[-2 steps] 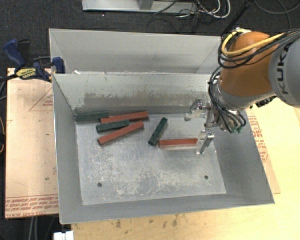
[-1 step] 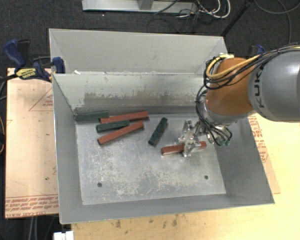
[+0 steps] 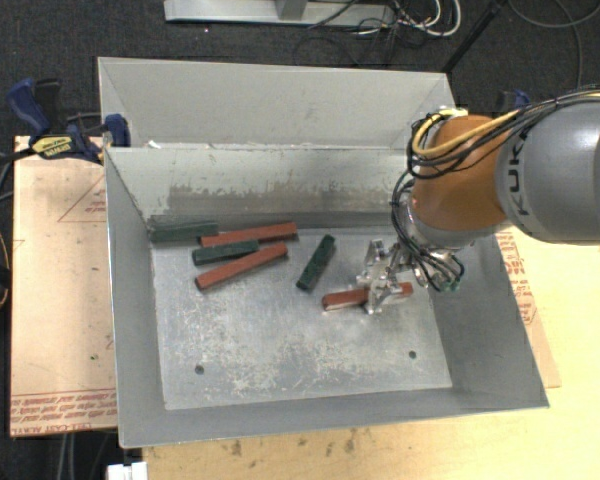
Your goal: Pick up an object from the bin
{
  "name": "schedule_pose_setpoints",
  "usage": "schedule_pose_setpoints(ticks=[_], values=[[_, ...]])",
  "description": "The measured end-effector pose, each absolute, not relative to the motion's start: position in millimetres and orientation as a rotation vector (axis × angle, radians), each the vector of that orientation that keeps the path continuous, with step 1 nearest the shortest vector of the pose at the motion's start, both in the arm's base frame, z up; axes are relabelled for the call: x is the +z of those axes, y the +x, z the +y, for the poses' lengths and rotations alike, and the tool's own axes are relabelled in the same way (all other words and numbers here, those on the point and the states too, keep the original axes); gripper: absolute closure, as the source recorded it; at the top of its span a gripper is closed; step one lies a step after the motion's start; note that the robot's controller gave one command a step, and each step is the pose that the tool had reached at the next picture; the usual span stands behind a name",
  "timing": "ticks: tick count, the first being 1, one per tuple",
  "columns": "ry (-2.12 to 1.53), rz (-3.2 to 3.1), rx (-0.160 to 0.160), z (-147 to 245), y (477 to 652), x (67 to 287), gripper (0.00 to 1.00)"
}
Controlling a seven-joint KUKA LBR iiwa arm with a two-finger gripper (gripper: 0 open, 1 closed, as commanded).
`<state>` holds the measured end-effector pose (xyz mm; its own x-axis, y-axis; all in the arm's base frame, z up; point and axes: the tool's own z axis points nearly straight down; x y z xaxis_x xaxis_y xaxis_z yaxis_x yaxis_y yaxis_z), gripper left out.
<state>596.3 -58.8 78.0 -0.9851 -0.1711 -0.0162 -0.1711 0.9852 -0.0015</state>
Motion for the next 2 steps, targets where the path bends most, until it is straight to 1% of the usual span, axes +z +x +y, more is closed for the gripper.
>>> schedule_pose_setpoints(ticks=[1,2], values=[[-0.331,3.120,0.001,-58.1,603.7,190.3,1.00],[-0.331,3.121,0.001,-58.2,603.7,190.3,1.00]])
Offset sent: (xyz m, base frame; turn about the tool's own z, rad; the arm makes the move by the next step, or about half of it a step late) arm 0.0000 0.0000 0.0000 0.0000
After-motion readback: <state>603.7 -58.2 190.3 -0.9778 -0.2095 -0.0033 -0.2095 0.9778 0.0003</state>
